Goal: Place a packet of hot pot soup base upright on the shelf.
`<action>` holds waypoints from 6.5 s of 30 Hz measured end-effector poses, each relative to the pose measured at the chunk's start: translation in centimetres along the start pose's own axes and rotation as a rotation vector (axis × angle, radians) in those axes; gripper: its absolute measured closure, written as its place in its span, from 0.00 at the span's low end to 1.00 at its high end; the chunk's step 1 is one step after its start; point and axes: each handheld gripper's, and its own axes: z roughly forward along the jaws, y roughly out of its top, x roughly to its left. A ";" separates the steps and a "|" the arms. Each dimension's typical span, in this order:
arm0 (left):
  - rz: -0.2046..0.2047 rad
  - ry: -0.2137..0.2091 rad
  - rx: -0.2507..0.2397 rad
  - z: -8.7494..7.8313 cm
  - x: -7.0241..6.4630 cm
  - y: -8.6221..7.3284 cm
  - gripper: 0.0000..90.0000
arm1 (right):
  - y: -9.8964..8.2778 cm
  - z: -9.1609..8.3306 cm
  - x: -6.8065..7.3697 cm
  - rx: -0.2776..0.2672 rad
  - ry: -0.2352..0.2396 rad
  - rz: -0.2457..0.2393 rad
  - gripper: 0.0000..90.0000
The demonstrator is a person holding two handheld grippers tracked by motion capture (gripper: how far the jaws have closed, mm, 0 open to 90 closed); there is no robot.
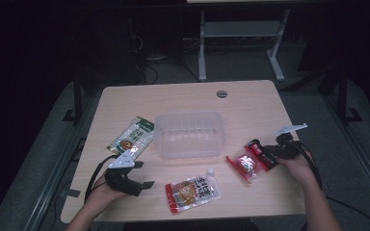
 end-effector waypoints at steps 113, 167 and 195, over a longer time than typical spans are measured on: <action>0.202 -0.258 0.159 18.3 -7.6 11.4 1.00 | -2.9 -3.9 5.3 -0.155 0.207 0.082 0.32; 0.150 -0.303 0.127 17.3 -6.7 11.7 1.00 | -2.3 -5.1 5.7 -0.258 0.508 0.061 1.00; 0.076 -0.294 0.092 7.0 -4.0 9.4 0.56 | -1.9 -9.3 5.1 -0.446 0.475 0.061 1.00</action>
